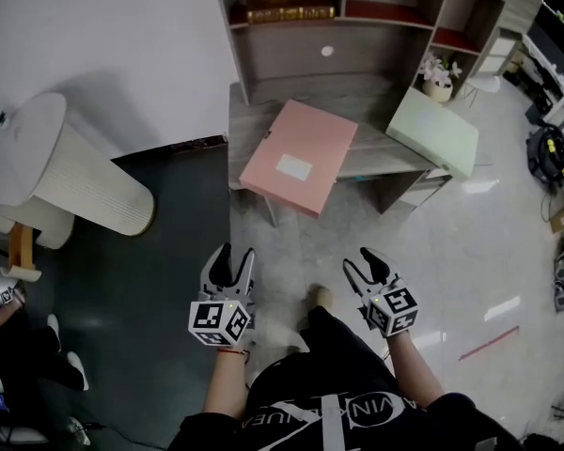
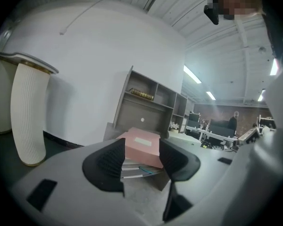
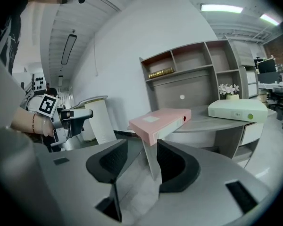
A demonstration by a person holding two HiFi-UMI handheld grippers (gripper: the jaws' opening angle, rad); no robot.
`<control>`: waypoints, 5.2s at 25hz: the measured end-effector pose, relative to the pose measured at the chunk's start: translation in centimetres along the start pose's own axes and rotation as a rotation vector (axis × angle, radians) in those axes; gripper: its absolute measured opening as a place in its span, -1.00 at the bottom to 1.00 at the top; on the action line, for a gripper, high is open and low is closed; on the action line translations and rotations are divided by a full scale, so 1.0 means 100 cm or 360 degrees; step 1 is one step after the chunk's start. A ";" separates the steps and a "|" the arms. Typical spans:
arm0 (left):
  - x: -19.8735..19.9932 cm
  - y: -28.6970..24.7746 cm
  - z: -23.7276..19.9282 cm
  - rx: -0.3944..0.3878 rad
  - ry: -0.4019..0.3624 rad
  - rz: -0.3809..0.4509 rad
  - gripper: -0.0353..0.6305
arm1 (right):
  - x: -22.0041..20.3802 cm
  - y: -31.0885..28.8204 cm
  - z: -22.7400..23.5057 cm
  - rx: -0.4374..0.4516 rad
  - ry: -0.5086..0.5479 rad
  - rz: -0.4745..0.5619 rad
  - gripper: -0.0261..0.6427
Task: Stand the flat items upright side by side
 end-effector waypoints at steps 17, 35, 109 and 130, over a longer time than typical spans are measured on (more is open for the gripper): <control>-0.030 -0.109 -0.017 0.0067 0.0429 -0.0083 -0.07 | 0.018 -0.097 0.070 0.0191 0.0124 -0.0188 -0.30; -0.107 -0.180 -0.004 0.0049 0.1375 -0.0080 0.29 | 0.004 -0.131 0.087 0.0299 0.0279 -0.0317 -0.28; 0.082 -0.266 -0.079 -0.0003 0.1537 -0.0169 0.00 | 0.127 -0.282 0.083 0.0361 0.1212 -0.0125 0.12; 0.183 -0.337 -0.097 -0.0225 0.0982 -0.0160 0.05 | 0.180 -0.330 0.073 0.0247 0.0770 -0.0012 0.02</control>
Point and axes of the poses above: the fingertips, and each gripper's own axes: y backward along the fingers, z to its right, x out of its top, the point moved 6 cm from there along y, backward along the fingers, and after that the axes turned 4 degrees about -x, right-handed, at the moved point
